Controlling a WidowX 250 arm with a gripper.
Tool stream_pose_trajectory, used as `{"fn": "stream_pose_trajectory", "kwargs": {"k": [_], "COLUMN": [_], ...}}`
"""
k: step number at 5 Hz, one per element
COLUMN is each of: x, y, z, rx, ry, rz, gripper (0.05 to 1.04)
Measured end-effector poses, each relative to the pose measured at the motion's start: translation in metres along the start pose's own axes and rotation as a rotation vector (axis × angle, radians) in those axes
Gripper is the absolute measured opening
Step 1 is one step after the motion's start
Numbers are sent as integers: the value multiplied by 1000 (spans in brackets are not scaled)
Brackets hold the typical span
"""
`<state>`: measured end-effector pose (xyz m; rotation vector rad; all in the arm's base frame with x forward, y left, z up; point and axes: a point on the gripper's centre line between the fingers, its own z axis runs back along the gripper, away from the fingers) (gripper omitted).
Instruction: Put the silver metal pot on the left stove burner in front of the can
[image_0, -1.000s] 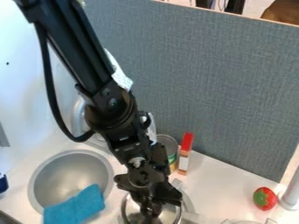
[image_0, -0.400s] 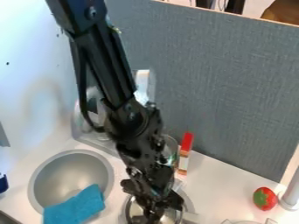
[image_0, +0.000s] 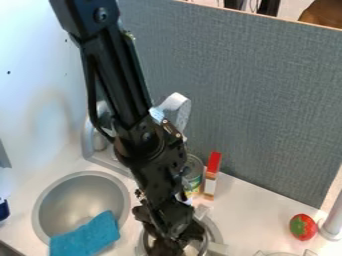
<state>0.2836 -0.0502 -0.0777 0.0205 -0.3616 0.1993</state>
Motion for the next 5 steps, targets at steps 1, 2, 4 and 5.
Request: {"fn": "stream_pose_trajectory", "kwargs": {"k": [1, 2, 4, 5], "x": [6, 7, 5, 6], "y": [-6, -10, -11, -11], "z": [23, 47, 106, 109], "rx": [-20, -38, -105, -109], "ry": [-27, -61, 45, 38], "rz": [-23, -2, -93, -88], "gripper": [1014, 1009, 1005, 1004]}}
